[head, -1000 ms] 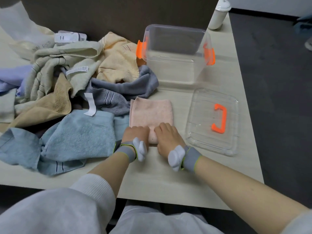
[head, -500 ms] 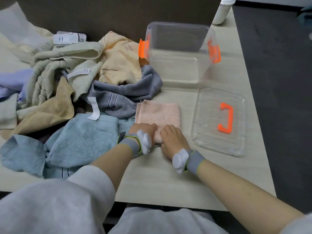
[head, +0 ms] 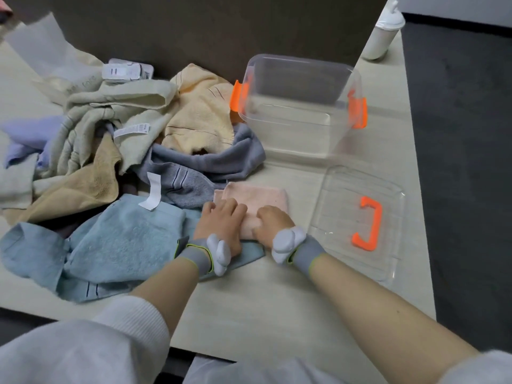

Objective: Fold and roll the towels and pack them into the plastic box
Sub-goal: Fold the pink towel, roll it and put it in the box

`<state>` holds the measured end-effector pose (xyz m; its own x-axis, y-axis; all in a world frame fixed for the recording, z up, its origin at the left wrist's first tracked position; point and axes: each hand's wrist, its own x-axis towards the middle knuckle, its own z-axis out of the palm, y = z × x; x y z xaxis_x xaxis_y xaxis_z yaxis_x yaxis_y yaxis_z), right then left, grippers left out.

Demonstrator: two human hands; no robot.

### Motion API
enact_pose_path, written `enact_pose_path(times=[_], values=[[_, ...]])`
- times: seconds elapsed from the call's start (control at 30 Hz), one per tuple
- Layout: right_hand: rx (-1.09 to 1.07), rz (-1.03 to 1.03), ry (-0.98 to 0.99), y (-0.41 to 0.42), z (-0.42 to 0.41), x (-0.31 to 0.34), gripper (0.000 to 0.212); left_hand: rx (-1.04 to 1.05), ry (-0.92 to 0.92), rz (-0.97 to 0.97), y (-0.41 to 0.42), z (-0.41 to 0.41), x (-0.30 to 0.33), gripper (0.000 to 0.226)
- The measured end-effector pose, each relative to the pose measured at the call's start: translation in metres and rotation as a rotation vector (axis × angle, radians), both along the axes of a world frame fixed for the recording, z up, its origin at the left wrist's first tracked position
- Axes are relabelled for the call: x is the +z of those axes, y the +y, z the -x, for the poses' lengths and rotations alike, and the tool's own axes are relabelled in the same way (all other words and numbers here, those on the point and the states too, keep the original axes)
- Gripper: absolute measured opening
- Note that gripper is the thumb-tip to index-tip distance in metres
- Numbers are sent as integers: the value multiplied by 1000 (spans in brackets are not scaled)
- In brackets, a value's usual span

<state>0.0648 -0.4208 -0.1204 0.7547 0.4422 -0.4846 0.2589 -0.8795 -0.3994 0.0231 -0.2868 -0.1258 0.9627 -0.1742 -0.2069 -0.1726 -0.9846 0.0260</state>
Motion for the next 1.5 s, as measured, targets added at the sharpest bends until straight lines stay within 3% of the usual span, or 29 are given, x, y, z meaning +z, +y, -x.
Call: enact_pose_path(times=[0.07,0.13,0.17,0.23,0.3,0.37,0.43,0.5,0.57,0.63,0.7,0.8,0.9,1.0,1.07,1.13,1.27,1.3,1.4,1.5], values=[[-53,32,136,7,-23,3,33,-37,-101,-76,-2,0,-1,56],[-98,-22,150,6,-27,5,32,19,39,-75,-5,-3,1,51],[-88,-71,92,5,-25,3,31,98,148,-68,-7,-7,0,47],[24,-128,-322,-1,-11,-5,32,197,251,-25,-6,-21,-2,38],[155,-79,-449,-7,0,-9,42,239,305,-3,-2,-35,0,33],[211,-75,-430,-8,-1,-15,49,204,338,22,0,-46,3,33],[166,-74,-307,-5,-15,-6,51,144,232,78,1,-45,7,39],[34,-98,-54,2,-35,1,42,47,36,39,4,-38,7,50],[-83,-105,109,6,-47,6,32,21,30,-27,5,-33,4,47],[-21,15,-6,10,-45,7,36,97,161,-31,7,-41,6,38],[65,78,-143,8,-31,-2,55,143,297,5,10,-61,8,30],[121,128,-205,5,-22,-11,70,113,416,36,13,-73,8,36],[-10,156,-44,11,-37,-15,58,108,227,15,19,-68,7,50],[17,176,78,14,-47,-13,46,101,369,-88,21,-75,9,52],[86,211,78,14,-54,-7,36,266,431,-78,11,-85,21,40],[59,229,73,13,-61,8,27,425,386,-43,-2,-93,32,30],[-51,64,186,5,-75,59,13,328,194,-124,-1,-120,56,32],[-58,40,209,2,-79,74,3,328,150,-30,-4,-130,70,28],[-200,-49,226,-2,-94,111,6,65,134,112,10,-153,111,30],[-287,-86,105,-6,-114,144,21,4,2,187,7,-183,126,38]])
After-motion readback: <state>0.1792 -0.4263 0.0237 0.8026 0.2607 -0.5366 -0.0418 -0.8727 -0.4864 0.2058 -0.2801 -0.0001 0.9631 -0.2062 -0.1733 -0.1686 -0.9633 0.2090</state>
